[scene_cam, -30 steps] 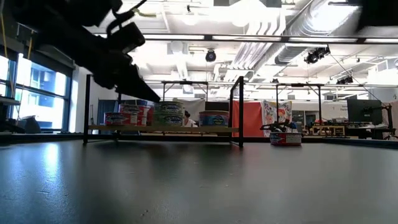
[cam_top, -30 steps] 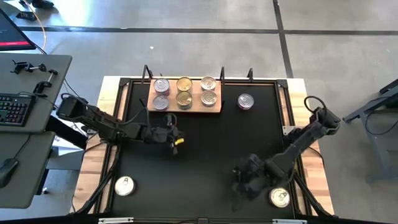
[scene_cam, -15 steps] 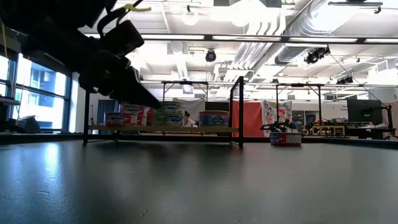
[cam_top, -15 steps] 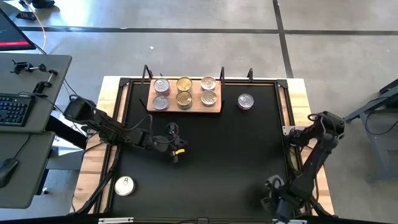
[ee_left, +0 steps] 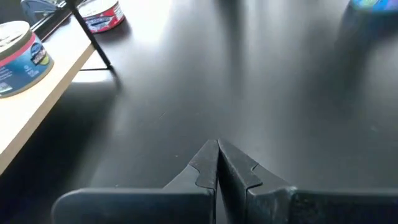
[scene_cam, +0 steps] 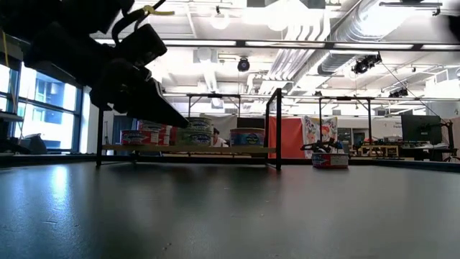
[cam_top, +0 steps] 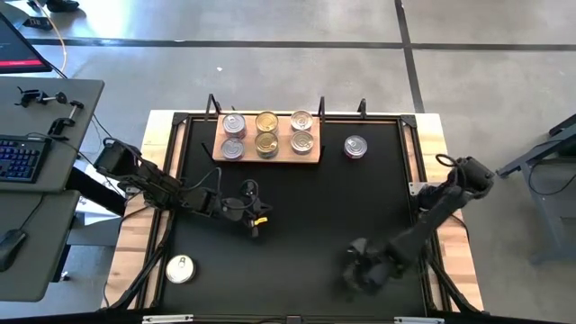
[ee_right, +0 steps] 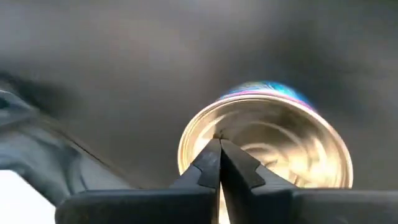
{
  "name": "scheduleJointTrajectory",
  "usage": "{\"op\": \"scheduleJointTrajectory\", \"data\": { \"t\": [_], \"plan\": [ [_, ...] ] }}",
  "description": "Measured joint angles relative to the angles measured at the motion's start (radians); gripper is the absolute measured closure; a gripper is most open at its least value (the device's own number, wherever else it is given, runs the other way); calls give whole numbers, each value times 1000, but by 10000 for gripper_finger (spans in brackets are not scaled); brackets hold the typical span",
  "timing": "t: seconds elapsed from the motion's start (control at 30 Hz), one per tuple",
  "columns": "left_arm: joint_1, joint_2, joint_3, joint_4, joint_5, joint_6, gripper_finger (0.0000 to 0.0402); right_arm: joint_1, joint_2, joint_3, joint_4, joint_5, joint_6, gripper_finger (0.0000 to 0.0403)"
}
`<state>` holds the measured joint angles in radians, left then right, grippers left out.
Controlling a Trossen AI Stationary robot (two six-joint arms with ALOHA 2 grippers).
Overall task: Stack canned seafood by type on shelf
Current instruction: Stack the blue pink tuna can on top of the blue pink tuna can on the shelf
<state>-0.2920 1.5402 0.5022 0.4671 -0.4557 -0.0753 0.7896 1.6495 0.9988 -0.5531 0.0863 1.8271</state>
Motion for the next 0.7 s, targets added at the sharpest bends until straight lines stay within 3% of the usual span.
{"op": "scheduleJointTrajectory", "data": {
  "t": [0.17,0.27,0.33,0.43,0.53,0.7],
  "plan": [
    [-23,0,0,7,0,0,401,-102,0,40,226,310,-557,403],
    [-40,0,0,8,0,0,401,-129,1,47,304,377,-776,403],
    [-48,0,0,10,12,0,401,-137,1,47,338,332,-823,403],
    [-49,0,0,10,106,0,401,-135,15,49,350,137,-838,403],
    [-44,0,0,14,165,5,401,-120,65,49,336,23,-838,403],
    [-42,0,1,55,151,1,401,-156,169,49,320,21,-825,403]
  ]
}}
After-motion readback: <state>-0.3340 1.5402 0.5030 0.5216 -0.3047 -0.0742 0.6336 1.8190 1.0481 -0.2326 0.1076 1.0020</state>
